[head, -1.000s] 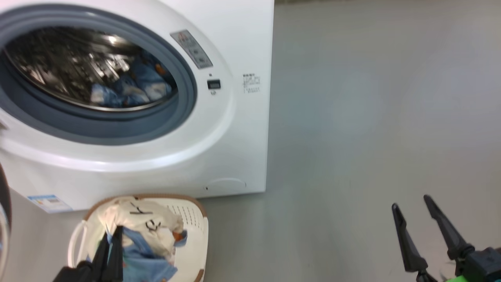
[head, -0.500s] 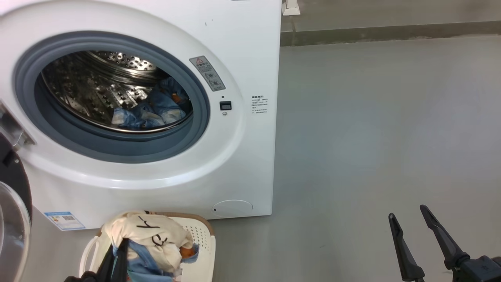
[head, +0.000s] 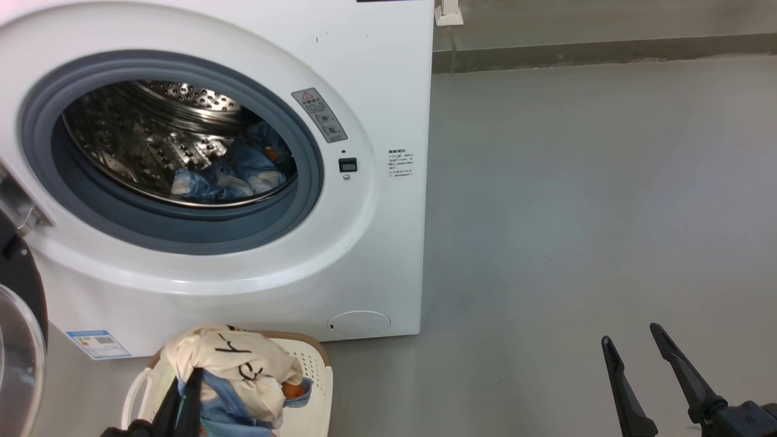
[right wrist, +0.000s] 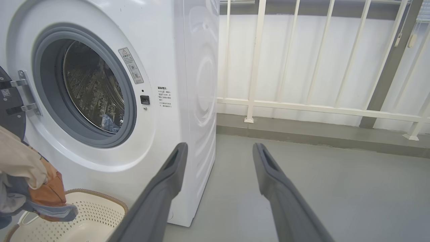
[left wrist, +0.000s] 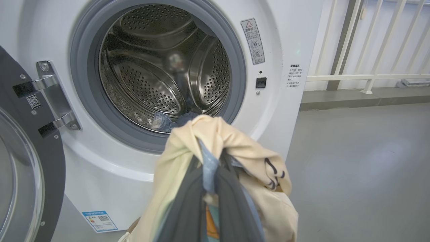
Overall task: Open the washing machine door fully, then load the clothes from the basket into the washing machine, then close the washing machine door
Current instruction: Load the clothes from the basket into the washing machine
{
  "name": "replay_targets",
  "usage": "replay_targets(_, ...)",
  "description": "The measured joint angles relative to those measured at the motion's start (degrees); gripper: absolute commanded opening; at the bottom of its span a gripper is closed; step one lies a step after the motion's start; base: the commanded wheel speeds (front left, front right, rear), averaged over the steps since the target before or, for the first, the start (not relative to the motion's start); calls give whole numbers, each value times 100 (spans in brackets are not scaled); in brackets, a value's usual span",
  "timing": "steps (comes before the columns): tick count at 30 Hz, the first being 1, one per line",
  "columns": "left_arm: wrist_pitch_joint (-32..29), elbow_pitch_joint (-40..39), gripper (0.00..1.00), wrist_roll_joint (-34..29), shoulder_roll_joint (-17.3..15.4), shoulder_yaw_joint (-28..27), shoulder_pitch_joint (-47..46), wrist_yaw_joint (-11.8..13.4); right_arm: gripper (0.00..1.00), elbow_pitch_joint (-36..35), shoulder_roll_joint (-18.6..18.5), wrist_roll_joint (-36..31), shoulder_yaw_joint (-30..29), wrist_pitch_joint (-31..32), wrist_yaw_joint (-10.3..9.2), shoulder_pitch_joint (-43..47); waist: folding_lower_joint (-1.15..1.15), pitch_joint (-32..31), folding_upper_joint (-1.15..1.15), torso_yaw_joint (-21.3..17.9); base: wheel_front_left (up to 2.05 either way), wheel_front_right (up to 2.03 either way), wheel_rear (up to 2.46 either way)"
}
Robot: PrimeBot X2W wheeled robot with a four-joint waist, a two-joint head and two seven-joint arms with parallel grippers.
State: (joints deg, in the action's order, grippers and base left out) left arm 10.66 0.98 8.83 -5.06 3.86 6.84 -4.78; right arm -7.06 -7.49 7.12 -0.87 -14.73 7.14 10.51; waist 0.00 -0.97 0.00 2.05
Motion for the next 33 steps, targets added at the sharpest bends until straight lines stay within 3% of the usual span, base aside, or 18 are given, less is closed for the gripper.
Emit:
replay_targets(17,1,278,0,104,-44,-7,-239,52,100,-14,-20,1,19,0,0,-1,0,105,0,-34,0,0,0)
replay_targets(26,9,956,0,296,-40,-81,-1228,59,100,-132,-49,10,-11,0,0,-31,0,475,0,-117,0,0,0)
replay_targets(33,78,1874,0,522,-59,-281,-2518,59,100,-234,-101,41,-108,0,0,-392,1,996,0,-212,0,0,0)
